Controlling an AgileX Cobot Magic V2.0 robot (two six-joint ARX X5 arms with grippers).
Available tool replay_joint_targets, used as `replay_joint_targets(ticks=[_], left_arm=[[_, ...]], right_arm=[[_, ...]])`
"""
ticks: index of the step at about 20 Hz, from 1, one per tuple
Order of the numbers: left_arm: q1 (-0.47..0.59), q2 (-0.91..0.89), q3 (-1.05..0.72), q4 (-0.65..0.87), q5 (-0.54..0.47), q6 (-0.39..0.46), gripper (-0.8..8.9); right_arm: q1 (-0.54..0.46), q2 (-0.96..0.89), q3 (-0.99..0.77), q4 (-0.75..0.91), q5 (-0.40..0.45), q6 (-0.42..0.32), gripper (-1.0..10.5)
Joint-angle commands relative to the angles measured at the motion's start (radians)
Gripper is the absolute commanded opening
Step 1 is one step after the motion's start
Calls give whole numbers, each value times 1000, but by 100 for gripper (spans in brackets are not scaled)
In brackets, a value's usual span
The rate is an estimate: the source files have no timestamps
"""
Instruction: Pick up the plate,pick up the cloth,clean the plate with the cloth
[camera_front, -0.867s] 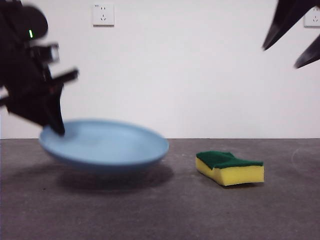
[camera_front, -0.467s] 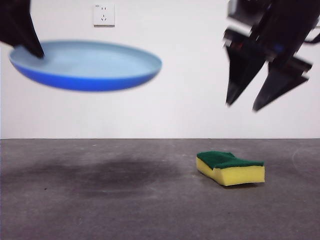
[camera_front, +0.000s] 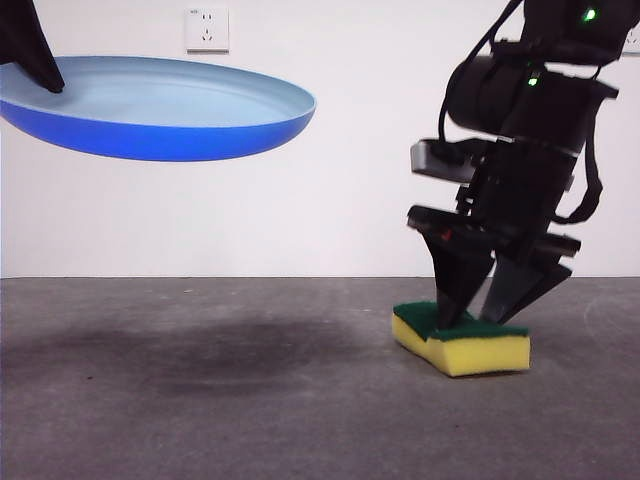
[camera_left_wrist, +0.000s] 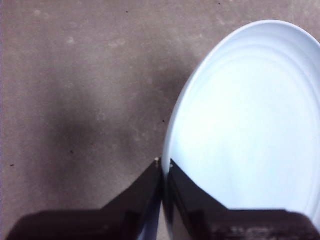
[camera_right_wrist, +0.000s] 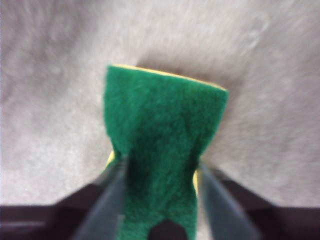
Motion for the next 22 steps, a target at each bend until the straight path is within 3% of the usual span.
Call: replay_joint_targets(ticks=[1,2,4,8,12,18,22], left_arm=[[-5,2,-5,13,1,4,-9],[-5,2,-5,14,0,4,-9],[-5,4,-5,18,-5,5,-9],[-7,53,-5,35,-94,5,-9],[-22,172,-5,72,-105,4,-9],[-127,389,-5,171,-97,-28,-9],[-230,437,-5,205,-97,-56,-9]], right_arm=[[6,46,3,7,0,10,154],[6,58,3,9,2,10,149],[12,61,3,11,4,9,-14],[22,26,3,8,6,20,-12],[55,-94,3,-13,6,46,-12],[153,-311,3,-3,0,95,-12],[232,-316,3,40,6,108,-12]])
